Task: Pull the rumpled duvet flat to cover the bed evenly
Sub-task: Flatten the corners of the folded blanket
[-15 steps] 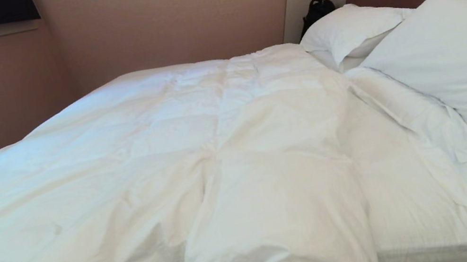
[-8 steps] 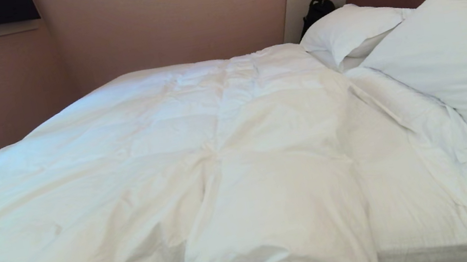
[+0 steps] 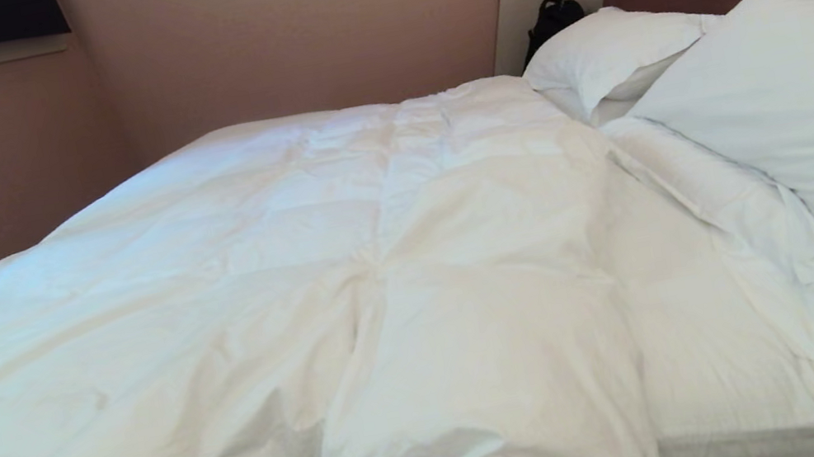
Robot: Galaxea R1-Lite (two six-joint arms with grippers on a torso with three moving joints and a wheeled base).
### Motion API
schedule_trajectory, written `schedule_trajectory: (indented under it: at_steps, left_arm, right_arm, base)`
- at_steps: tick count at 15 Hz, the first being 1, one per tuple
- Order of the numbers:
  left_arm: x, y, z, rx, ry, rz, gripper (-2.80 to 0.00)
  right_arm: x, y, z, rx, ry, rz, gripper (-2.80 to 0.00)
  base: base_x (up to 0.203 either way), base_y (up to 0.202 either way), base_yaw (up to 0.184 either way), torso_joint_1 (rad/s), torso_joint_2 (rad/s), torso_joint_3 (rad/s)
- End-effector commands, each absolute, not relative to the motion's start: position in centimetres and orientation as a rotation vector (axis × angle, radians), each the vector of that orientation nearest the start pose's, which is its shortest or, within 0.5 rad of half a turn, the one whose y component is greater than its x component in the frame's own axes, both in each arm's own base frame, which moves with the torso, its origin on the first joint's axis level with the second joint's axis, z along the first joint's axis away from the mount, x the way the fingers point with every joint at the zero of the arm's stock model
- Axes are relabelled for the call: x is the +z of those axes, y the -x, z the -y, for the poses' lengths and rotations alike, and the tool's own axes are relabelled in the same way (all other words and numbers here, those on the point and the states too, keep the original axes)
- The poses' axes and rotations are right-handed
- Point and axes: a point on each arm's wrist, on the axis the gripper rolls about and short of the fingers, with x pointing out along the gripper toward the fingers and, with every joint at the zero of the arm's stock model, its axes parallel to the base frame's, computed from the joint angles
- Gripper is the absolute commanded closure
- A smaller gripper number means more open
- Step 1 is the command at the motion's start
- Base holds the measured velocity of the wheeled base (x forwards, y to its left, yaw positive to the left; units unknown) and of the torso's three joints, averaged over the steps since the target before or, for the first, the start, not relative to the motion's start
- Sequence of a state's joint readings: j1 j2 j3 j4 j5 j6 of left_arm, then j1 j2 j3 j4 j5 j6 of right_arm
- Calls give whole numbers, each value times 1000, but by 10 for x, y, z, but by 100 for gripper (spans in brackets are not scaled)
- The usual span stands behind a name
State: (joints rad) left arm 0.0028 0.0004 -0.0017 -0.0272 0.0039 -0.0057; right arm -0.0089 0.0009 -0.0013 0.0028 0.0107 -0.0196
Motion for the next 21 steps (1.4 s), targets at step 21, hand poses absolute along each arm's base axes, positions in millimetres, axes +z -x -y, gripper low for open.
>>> schedule_trajectory:
  at_steps: [21]
  left_arm:
    - [79, 23, 0, 8, 6, 29, 0]
  right_arm:
    - [76, 23, 0, 3, 20, -2, 0]
  base:
    - [0, 0, 0, 0, 0, 0]
